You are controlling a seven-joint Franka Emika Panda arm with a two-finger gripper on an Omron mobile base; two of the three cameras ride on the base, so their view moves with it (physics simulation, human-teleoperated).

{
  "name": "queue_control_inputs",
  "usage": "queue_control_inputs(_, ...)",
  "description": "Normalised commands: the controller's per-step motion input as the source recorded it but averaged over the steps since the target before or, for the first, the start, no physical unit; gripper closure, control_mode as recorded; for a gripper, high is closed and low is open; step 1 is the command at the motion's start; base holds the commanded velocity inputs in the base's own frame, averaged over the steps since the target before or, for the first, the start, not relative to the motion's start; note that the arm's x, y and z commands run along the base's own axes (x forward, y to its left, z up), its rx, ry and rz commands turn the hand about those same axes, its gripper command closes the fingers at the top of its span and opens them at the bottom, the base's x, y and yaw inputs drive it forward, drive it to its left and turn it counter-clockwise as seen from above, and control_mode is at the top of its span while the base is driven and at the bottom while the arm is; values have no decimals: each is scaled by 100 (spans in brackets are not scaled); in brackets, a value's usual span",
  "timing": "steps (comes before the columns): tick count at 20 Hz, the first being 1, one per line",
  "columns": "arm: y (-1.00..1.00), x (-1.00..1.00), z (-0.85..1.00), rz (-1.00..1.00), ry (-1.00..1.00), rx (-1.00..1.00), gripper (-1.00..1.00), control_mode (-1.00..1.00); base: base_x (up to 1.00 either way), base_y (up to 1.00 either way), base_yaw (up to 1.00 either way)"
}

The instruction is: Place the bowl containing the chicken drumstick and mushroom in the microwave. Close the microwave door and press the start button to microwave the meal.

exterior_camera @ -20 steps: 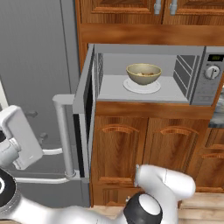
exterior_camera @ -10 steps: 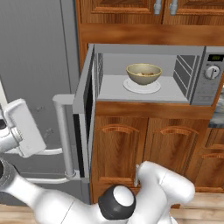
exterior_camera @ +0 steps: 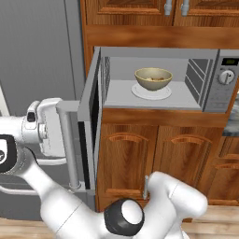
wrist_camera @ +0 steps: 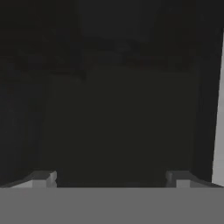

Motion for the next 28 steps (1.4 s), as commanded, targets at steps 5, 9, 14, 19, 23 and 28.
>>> queue_control_inputs(5, -100, -75, 0, -17, -20, 16, -100, -100, 0, 0, 0)
queue_control_inputs(9, -100, -50, 0, -3, -20, 19, -100, -100, 0, 0, 0)
queue_control_inputs(14, -100, -3, 0, 9, -19, 26, -100, -100, 0, 0, 0)
queue_control_inputs(19, -100, 5, 0, 21, -19, 29, -100, -100, 0, 0, 0)
queue_control_inputs(23, -93, 19, 0, 29, -18, 25, -100, -100, 0, 0, 0)
queue_control_inputs(28, -74, 33, -18, 37, -14, 14, -100, -100, 0, 0, 0)
